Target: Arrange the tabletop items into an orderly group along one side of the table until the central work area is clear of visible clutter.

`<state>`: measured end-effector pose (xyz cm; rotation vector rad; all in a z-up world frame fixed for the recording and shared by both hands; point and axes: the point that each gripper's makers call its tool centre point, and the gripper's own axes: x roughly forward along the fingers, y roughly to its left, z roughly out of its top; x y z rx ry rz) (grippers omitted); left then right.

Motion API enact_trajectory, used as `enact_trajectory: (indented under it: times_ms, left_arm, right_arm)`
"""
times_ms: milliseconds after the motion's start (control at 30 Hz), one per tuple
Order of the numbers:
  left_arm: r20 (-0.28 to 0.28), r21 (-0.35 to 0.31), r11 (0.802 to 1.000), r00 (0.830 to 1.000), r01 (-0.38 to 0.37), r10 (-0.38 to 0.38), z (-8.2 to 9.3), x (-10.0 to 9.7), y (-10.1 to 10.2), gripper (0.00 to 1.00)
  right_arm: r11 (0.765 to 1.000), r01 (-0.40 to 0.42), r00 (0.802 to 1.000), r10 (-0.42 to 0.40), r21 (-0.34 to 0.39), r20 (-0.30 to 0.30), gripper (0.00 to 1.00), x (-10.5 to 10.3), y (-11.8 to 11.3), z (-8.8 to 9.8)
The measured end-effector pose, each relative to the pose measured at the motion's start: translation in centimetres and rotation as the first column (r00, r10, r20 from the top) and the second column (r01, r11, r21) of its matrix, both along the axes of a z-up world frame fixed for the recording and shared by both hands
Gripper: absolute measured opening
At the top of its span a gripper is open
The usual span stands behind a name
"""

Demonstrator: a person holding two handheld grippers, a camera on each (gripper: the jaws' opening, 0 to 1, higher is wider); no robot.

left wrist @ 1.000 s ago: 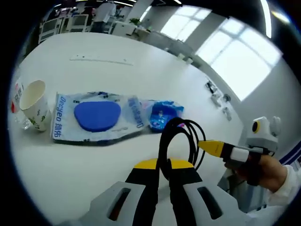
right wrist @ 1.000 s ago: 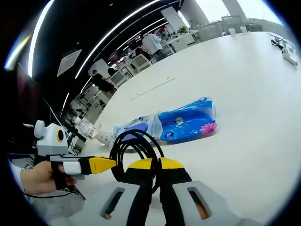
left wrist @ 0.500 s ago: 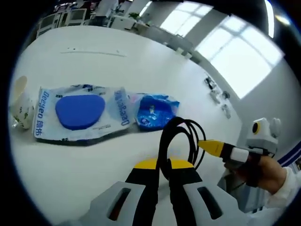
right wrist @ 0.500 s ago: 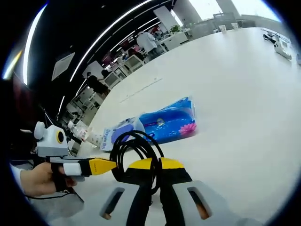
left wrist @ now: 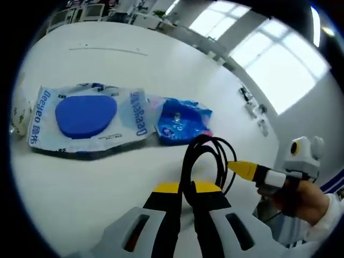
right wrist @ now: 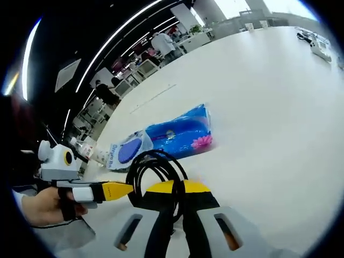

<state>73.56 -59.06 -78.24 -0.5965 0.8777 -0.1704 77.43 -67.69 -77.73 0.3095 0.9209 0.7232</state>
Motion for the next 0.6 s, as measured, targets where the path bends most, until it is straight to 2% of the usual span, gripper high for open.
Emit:
enact_trajectory:
  times_ms: [333, 600]
  left_arm:
    - [-0.018, -0.010, 0.999, 0.999, -0.034, 0.034, -1.3, 1.0, 0.2, 0.03]
    - [-0.039, -0.009, 0.999, 0.998, -0.048, 0.048, -2.2, 1.3, 0.2, 0.03]
  right_arm:
    - [1.000, -0.011, 1.000, 0.010, -0.018, -0.026, 0.00, 1.0, -0.2, -1.6]
    - [1.000, -0.020, 0.999, 0.020, -0.016, -0.039, 0.00, 1.3, -0.1, -2.3]
